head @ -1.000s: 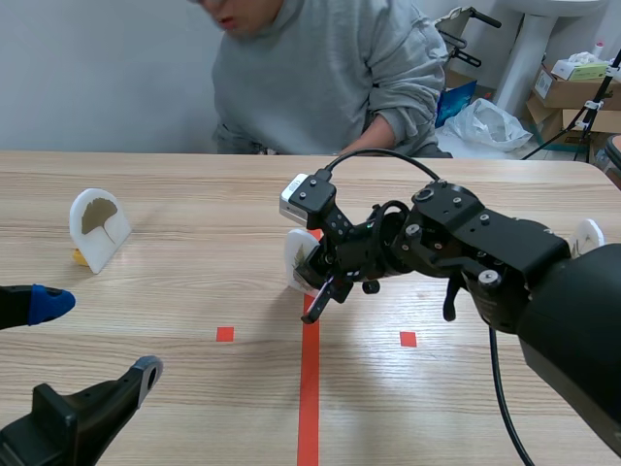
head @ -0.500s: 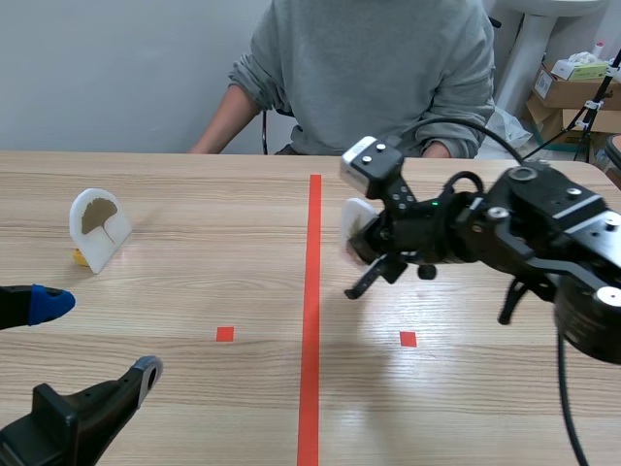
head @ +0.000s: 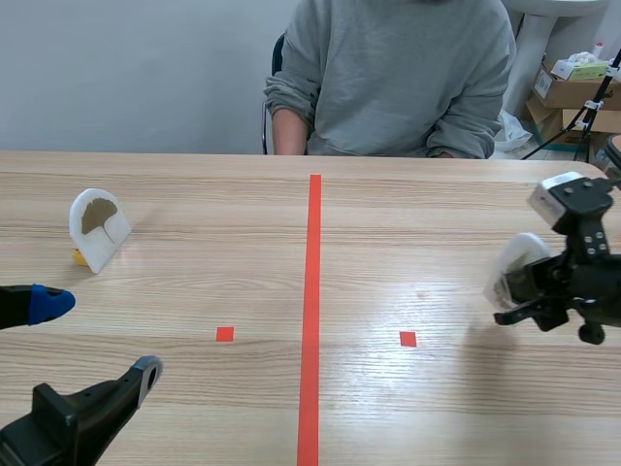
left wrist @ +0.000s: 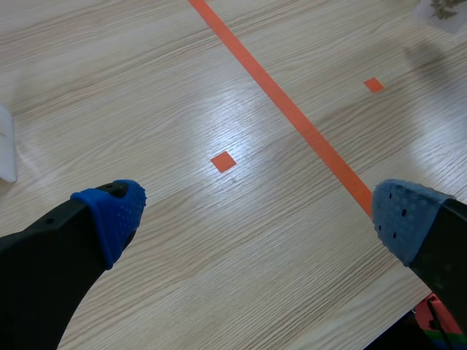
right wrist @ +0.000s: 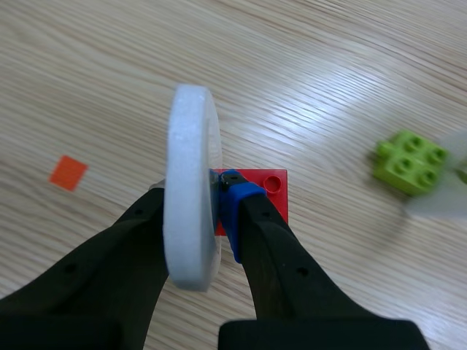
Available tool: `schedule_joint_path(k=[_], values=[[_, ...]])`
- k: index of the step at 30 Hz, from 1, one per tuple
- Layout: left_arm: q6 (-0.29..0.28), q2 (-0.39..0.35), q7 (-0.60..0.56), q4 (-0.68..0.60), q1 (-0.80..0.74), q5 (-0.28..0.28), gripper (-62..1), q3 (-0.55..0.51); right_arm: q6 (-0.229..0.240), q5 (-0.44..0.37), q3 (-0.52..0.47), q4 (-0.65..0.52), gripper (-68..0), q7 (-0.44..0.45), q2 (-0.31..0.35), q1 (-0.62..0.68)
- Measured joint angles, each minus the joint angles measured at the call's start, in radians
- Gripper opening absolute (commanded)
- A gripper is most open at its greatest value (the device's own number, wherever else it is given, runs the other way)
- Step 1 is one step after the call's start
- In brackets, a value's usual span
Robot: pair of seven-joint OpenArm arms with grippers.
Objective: Do the leaf sorting experiment
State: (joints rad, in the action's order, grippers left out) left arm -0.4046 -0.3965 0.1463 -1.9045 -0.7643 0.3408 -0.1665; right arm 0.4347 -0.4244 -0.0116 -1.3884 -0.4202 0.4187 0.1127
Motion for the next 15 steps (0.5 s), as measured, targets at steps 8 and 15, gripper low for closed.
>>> schedule_joint_path(k=[8,15], values=[[0.0,0.0,0.0,0.0,0.0,0.0,1.4,0.0,0.014,0.0,-0.112,0.023,-65.8,-0.023,0.0,0.019],[0.0,0.0,0.0,0.0,0.0,0.0,1.4,0.0,0.014,0.0,-0.181,0.15,-65.8,0.028,0.0,0.018]])
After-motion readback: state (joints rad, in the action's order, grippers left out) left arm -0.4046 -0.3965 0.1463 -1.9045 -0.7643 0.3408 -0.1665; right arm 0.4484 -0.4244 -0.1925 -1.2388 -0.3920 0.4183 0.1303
